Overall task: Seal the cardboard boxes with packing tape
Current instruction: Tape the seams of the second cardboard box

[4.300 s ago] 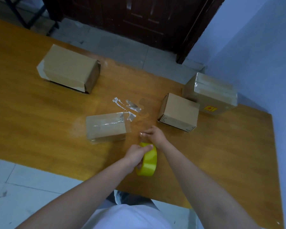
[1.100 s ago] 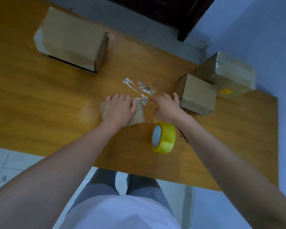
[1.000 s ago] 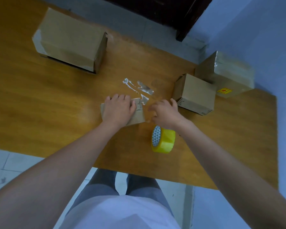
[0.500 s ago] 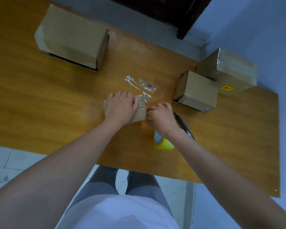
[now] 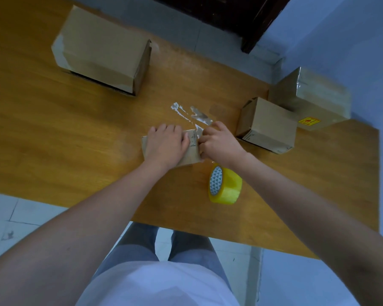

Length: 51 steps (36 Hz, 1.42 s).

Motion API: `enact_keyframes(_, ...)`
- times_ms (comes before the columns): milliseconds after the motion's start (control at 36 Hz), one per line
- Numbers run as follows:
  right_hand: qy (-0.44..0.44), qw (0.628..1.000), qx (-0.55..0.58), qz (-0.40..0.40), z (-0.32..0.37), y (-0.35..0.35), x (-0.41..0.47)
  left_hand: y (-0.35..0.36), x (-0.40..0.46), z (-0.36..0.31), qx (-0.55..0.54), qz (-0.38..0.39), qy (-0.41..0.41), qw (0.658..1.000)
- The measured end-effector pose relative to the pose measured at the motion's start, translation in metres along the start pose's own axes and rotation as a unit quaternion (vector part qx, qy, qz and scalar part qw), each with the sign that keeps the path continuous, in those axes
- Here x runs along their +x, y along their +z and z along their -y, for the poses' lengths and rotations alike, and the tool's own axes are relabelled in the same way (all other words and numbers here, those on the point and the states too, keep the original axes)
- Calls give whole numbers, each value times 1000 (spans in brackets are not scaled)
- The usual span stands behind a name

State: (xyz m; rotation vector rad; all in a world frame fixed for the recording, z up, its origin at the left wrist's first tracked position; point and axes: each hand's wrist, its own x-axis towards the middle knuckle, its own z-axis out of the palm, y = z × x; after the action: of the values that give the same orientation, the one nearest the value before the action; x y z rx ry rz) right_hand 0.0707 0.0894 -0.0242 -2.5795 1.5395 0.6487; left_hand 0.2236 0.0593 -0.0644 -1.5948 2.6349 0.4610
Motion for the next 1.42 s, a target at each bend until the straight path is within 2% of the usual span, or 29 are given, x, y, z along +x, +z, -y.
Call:
enact_keyframes(111,18,996,1,86,-10,-5,14,0,1,-1,6,0,-1,1000)
enact_keyframes(167,58,992,49,98,-13,-3,13,1,1,0,6,0,-1,1000)
enact_keyframes(250,155,973,162,55,-17,9,10,0,1,0,7,1,0,1000)
enact_keyframes(333,249,929,273,12,-20,15,6,-1,1,0,4,0,4,1000)
enact_keyframes(389,319,869,378,-12,-17,12,4,-1,0,0,7,-3,4,1000)
enact_keyframes(500,393,706,589,-17,15,-13,11,-1,-1,-1,7,-7,0,1000)
enact_keyframes(611,404,615,677,4,46,-34,15,0,0,-1,10,-5,5,1000)
enact_keyframes(694,425,521,739,27,43,-32,9,2,-1,-2,10,-26,7,1000)
enact_keyframes(750,422,488,762,48,41,-32,6,2,-1,-2,6,-34,9,999)
enact_keyframes(833,414,495,762,43,39,-31,5,1,0,2,-68,-44,7,997)
enact_keyframes(889,423,542,726,17,35,-33,5,-2,1,7,-218,-61,1,974)
enact_keyframes(917,430,564,705,0,32,-35,4,-8,1,9,-321,-67,-16,945)
enact_keyframes(944,435,570,697,-17,30,-34,3,-16,0,12,-421,-78,-43,903)
enact_keyframes(972,437,562,702,-24,29,-35,3,-25,0,18,-485,-106,-80,865)
enact_keyframes(1000,438,547,713,-21,29,-35,3,-33,0,25,-503,-139,-117,845)
enact_keyframes(1056,439,529,726,7,32,-38,3,-44,0,44,-452,-172,-187,855)
enact_keyframes(1083,440,523,730,23,34,-38,4,-46,-1,55,-421,-161,-233,861)
enact_keyframes(1111,439,514,736,35,37,-38,6,-45,-4,64,-397,-128,-286,863)
enact_keyframes(1167,442,487,752,45,40,-37,11,-40,-12,74,-365,2,-371,854)
enact_keyframes(1222,444,461,767,51,41,-36,14,-36,-26,68,-411,145,-389,812)
enact_keyframes(1278,433,463,773,45,41,-37,13,-36,-39,56,-502,200,-390,745)
enact_keyframes(1333,422,475,772,24,41,-38,13,-35,-43,49,-555,177,-384,717)
enact_keyframes(1417,415,459,785,-39,34,-38,11,-33,-37,47,-592,115,-348,718)
